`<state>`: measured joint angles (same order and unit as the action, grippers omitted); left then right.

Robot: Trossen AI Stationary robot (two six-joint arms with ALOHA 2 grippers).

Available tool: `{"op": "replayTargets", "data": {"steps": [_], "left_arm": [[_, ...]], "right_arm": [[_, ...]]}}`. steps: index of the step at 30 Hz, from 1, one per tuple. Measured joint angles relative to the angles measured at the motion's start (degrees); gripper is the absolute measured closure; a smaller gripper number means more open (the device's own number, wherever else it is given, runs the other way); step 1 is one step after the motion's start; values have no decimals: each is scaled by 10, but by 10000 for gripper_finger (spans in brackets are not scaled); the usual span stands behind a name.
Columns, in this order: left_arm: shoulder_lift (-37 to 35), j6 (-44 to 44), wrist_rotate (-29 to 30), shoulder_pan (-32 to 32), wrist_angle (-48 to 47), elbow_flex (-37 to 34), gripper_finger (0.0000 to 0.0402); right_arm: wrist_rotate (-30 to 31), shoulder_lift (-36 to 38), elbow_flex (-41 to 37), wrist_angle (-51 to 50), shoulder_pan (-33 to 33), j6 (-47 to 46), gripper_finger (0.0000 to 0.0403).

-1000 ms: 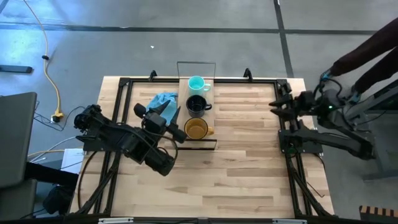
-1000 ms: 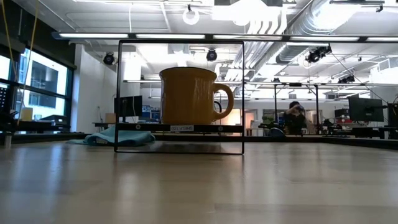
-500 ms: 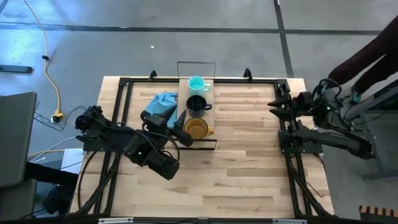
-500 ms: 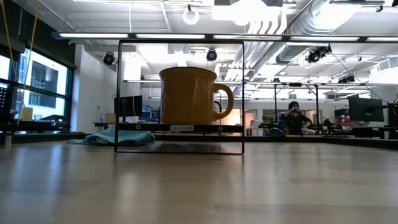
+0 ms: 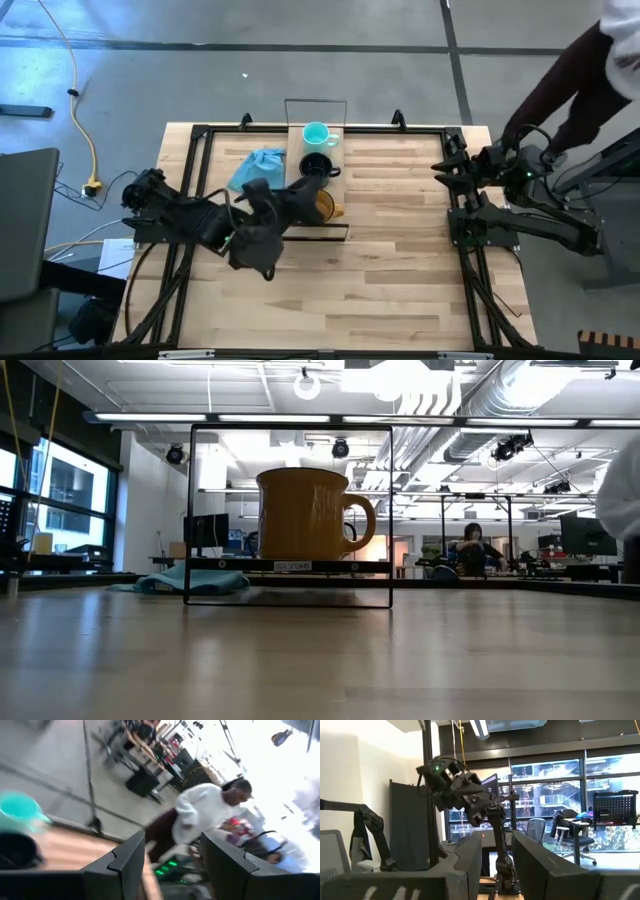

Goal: Stack small to large cups/mugs on shelf
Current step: Return to Home Position

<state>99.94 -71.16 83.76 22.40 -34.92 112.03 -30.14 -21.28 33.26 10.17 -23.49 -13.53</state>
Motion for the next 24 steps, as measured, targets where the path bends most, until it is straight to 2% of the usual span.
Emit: {"op": "replayTargets", "data": {"steps": [4, 8, 11, 15, 18, 21, 24], "left_arm": [[0, 0, -71, -18, 104, 0, 220], [0, 17, -188, -43, 207, 0, 220], [0, 114, -341, -67, 293, 0, 220], [12, 258, -612, -100, 444, 1, 220], [16, 347, -795, -118, 477, 0, 220], [17, 412, -897, -129, 461, 0, 220], [19, 476, -962, -139, 427, 0, 220]], "right_arm": [[0, 0, 0, 0, 0, -9, 304], [0, 0, 0, -3, 0, -19, 304], [0, 0, 0, -5, 0, -21, 304], [0, 0, 0, -5, 0, -27, 304], [0, 0, 0, -5, 0, -30, 304], [-1, 0, 0, -5, 0, -30, 304], [-1, 0, 0, -5, 0, -35, 304]]}}
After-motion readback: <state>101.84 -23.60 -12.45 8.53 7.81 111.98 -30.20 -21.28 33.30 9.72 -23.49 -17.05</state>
